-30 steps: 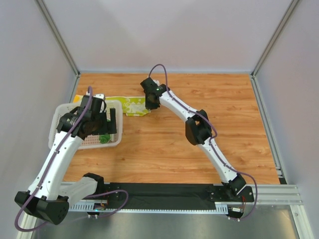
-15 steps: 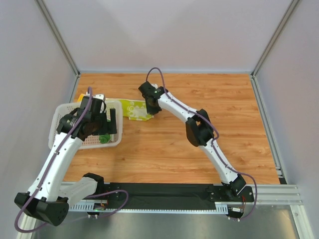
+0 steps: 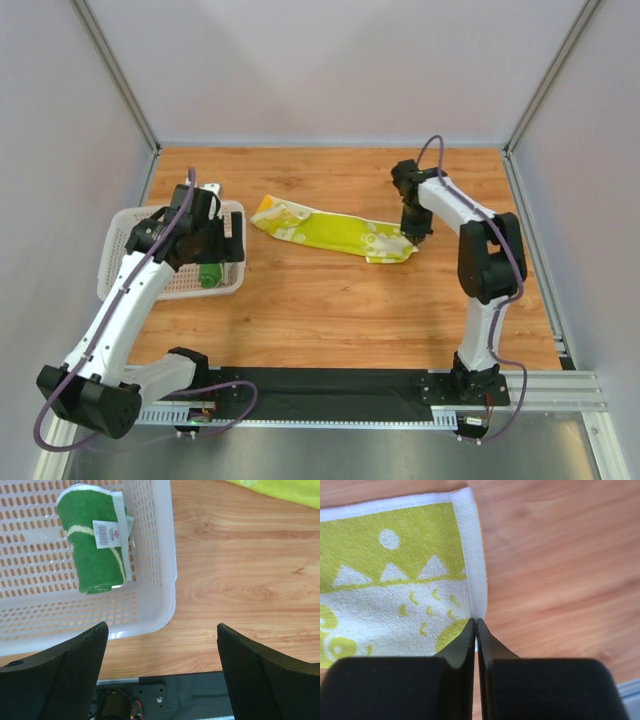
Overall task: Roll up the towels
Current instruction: Move the towel to the center of the board
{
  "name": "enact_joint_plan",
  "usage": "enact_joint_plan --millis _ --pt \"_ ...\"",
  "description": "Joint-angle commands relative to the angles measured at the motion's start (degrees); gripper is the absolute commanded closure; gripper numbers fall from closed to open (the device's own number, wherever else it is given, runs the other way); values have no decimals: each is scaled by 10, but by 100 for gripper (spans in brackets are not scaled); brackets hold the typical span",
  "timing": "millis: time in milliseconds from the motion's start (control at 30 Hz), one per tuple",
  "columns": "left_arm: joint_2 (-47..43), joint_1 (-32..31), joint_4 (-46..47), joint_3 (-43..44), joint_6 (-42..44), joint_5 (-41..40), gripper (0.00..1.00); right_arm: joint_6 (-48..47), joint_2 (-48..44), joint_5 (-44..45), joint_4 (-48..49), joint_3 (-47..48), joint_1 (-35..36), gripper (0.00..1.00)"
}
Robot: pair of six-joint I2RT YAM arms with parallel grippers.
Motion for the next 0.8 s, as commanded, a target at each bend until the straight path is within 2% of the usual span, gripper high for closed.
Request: enact_joint_plan --millis 0,67,167,233,267,300,333,400,533,767 --pt "20 -9 41 24 4 28 5 10 -73 47 -17 -55 -49 100" --pt "43 -16 59 25 3 57 5 11 -91 49 -15 -67 -98 100" --pt "91 -43 72 41 2 72 5 -4 -95 55 -26 -55 -130 99" --pt "136 -71 83 56 7 68 4 -16 -97 57 -41 -36 -135 83" --pt "153 -79 90 76 10 70 5 -17 -101 55 -43 -32 -134 66" --pt "170 -92 92 90 14 70 4 -16 -104 45 -45 -28 -134 58" --pt "189 -95 95 103 17 69 5 -11 -106 42 -49 -20 -134 56" --pt "246 -100 102 146 29 78 4 -8 -109 26 -53 -13 -135 55" --pt "345 -102 119 214 64 86 11 -12 -107 3 -65 3 -134 55" --pt "539 -102 123 363 114 97 15 -25 -125 -16 -80 -20 -134 59"
